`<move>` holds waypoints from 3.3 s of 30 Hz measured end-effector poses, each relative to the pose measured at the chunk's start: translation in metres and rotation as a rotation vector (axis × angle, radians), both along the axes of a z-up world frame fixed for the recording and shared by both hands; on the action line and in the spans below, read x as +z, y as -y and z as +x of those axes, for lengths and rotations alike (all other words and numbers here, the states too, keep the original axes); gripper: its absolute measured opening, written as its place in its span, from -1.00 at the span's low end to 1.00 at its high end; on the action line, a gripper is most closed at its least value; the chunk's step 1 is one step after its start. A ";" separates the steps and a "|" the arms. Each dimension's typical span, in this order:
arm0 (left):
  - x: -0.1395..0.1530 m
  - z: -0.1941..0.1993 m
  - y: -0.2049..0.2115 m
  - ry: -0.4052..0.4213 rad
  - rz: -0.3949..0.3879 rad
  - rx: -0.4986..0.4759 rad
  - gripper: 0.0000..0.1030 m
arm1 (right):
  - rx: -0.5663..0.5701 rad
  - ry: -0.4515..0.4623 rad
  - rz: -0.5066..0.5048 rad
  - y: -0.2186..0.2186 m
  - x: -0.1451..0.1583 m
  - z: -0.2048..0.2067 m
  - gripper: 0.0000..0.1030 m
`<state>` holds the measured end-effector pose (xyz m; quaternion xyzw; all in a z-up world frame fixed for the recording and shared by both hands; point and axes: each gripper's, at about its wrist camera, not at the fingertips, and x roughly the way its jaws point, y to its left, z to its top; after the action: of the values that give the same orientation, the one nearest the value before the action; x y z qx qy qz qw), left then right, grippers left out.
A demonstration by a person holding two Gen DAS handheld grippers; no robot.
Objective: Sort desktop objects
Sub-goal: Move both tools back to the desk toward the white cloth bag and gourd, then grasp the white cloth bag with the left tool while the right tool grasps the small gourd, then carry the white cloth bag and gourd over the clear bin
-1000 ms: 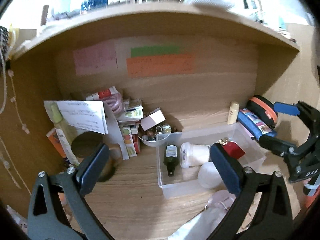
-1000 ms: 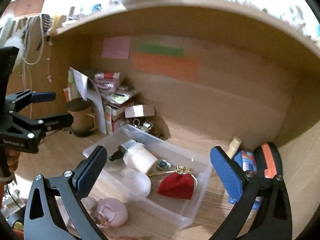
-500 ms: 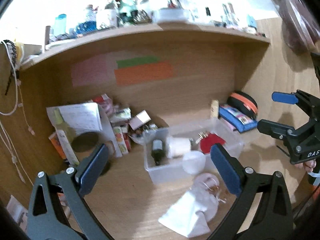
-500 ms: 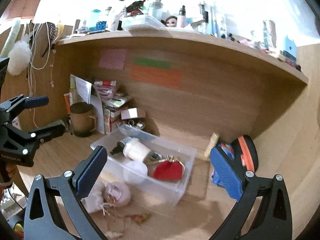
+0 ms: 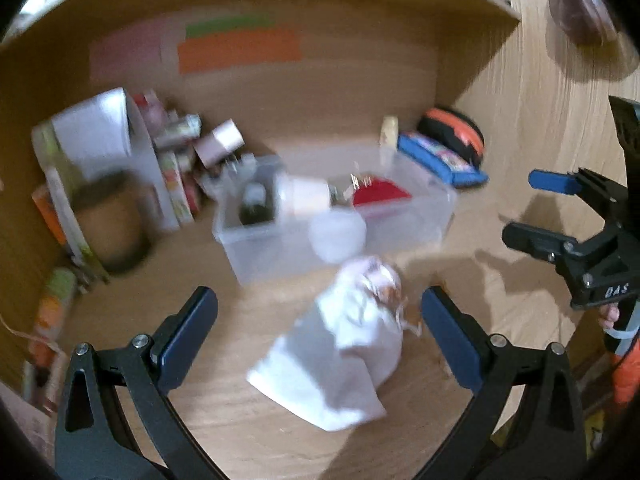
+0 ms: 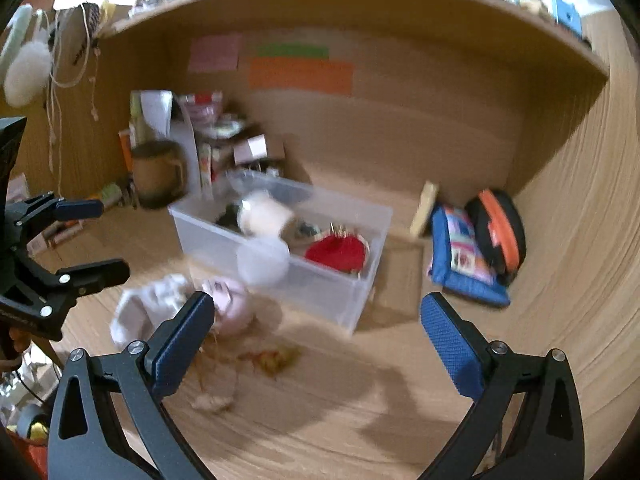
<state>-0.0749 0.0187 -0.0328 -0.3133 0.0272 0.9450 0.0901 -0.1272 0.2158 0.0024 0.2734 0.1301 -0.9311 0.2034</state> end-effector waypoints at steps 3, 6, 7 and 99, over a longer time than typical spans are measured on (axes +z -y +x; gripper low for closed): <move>-0.021 -0.005 -0.003 0.067 0.002 -0.021 1.00 | 0.001 0.052 0.011 -0.002 -0.018 -0.007 0.99; -0.038 -0.012 -0.007 0.122 -0.002 -0.032 1.00 | 0.008 0.107 0.021 -0.003 -0.035 -0.013 0.99; -0.042 -0.013 -0.008 0.139 -0.001 -0.034 1.00 | 0.010 0.124 0.023 -0.003 -0.040 -0.015 0.99; 0.031 -0.047 0.017 -0.037 0.049 0.007 -0.04 | 0.043 0.065 -0.156 0.000 0.025 -0.060 -0.27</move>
<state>-0.1223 0.0020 -0.0018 -0.2936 0.0046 0.9513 0.0938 -0.1867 0.2155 0.0275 0.2838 0.0564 -0.9245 0.2480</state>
